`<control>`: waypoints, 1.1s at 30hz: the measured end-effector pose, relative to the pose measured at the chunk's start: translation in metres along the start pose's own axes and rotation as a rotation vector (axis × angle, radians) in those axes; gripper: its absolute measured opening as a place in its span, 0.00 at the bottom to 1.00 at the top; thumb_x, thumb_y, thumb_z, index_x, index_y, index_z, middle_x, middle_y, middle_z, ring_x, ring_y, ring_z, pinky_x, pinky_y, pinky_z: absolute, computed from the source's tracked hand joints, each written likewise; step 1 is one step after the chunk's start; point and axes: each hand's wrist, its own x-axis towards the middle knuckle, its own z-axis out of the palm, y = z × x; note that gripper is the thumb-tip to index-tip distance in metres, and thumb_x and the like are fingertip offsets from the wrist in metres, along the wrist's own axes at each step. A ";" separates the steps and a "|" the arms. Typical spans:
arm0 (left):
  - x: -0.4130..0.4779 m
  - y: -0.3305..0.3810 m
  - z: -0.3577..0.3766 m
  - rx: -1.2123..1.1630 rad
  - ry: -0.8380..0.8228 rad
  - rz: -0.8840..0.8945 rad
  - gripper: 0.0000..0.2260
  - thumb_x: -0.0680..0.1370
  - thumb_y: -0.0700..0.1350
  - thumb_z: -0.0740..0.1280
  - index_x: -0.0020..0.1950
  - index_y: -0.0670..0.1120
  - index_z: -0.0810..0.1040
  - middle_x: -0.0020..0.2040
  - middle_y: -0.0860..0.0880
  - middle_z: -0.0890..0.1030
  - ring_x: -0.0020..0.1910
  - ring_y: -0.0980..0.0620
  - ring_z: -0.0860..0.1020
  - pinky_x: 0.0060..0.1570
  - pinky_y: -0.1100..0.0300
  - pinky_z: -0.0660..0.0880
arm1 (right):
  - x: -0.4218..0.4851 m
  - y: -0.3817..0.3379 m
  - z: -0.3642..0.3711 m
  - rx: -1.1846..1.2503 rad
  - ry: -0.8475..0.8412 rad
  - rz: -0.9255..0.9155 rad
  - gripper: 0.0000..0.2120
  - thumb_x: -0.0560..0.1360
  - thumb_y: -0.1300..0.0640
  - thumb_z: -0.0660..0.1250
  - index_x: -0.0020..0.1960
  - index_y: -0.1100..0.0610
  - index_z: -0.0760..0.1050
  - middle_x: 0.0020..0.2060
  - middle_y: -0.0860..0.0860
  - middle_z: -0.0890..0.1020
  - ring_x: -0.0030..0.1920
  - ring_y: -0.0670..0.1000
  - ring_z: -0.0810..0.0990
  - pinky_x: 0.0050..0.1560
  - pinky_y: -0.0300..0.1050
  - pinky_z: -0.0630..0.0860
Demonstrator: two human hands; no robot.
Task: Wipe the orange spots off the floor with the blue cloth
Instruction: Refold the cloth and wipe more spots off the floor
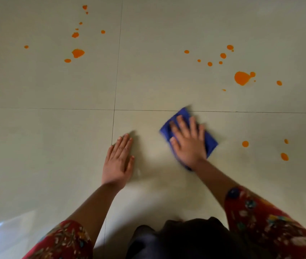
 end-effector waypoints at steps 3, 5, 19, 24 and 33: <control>0.000 0.002 -0.002 0.023 -0.023 -0.012 0.26 0.79 0.54 0.50 0.78 0.53 0.53 0.78 0.56 0.51 0.77 0.57 0.46 0.75 0.58 0.45 | -0.069 -0.029 0.007 -0.004 -0.128 -0.515 0.26 0.80 0.43 0.53 0.77 0.42 0.54 0.78 0.45 0.55 0.78 0.58 0.50 0.75 0.63 0.47; 0.001 0.004 -0.004 0.037 -0.047 0.002 0.26 0.80 0.55 0.48 0.78 0.53 0.51 0.78 0.57 0.49 0.77 0.58 0.44 0.75 0.58 0.43 | -0.081 0.006 0.003 0.020 -0.162 -0.607 0.26 0.80 0.42 0.52 0.77 0.41 0.52 0.78 0.44 0.54 0.78 0.56 0.48 0.75 0.61 0.45; 0.004 0.038 0.006 -0.019 -0.088 0.037 0.26 0.80 0.55 0.46 0.78 0.54 0.50 0.78 0.59 0.48 0.77 0.59 0.44 0.75 0.60 0.42 | -0.098 0.020 0.000 0.052 -0.189 -0.429 0.26 0.81 0.43 0.50 0.78 0.41 0.51 0.79 0.43 0.51 0.79 0.55 0.46 0.75 0.58 0.44; 0.022 0.051 0.002 0.097 -0.260 0.141 0.28 0.79 0.58 0.47 0.78 0.53 0.52 0.78 0.59 0.49 0.77 0.57 0.46 0.75 0.57 0.48 | -0.040 0.089 -0.006 0.036 -0.072 0.106 0.25 0.81 0.42 0.43 0.78 0.43 0.53 0.78 0.45 0.55 0.78 0.56 0.52 0.74 0.60 0.53; 0.076 0.056 -0.110 0.473 -0.735 0.232 0.23 0.82 0.55 0.55 0.76 0.57 0.57 0.75 0.57 0.64 0.71 0.53 0.66 0.68 0.61 0.61 | -0.036 -0.065 0.006 0.285 -0.038 -0.142 0.21 0.79 0.47 0.55 0.70 0.46 0.69 0.72 0.46 0.69 0.73 0.57 0.65 0.71 0.57 0.57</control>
